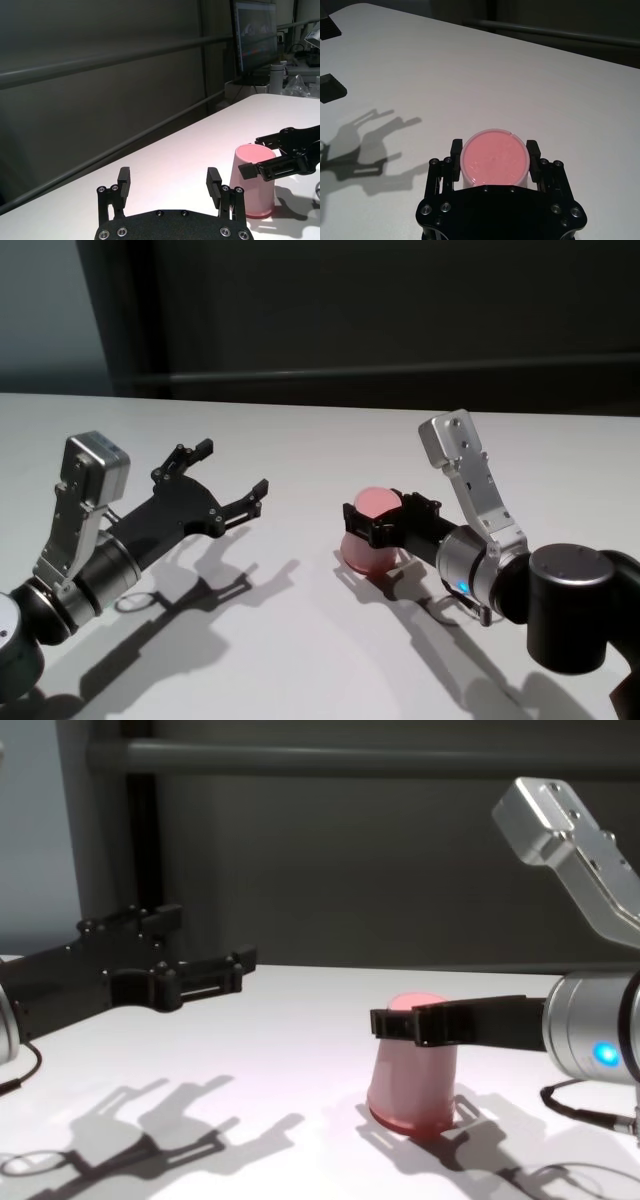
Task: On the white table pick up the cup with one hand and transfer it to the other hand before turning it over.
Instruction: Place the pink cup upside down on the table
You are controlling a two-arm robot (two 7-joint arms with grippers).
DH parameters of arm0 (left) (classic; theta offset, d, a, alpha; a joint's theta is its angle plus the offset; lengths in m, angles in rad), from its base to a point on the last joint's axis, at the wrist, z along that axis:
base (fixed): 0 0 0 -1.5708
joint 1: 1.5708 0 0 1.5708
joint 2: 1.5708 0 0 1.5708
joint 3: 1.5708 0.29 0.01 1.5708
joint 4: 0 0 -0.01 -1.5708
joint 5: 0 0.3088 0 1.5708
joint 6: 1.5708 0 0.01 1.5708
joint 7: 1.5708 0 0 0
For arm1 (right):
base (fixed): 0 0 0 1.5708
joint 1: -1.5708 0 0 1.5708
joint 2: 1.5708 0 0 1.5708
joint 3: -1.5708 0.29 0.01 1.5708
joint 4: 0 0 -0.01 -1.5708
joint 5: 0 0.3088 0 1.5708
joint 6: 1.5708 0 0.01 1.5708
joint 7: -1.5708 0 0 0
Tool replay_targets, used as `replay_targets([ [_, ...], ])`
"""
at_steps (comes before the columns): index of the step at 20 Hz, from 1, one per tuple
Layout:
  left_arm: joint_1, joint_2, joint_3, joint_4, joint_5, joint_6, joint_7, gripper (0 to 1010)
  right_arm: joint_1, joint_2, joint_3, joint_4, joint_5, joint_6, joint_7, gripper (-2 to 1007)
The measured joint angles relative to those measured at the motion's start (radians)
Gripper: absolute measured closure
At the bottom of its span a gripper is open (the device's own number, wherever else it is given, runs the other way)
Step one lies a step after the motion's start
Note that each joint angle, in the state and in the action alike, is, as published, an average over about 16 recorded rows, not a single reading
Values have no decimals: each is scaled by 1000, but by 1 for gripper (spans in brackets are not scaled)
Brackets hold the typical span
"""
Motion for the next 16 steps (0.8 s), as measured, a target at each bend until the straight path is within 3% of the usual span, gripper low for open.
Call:
replay_targets([
  [16, 0, 0, 0, 0, 0, 0, 0, 9, -8, -8, 13, -1, 1, 19, 3, 231],
])
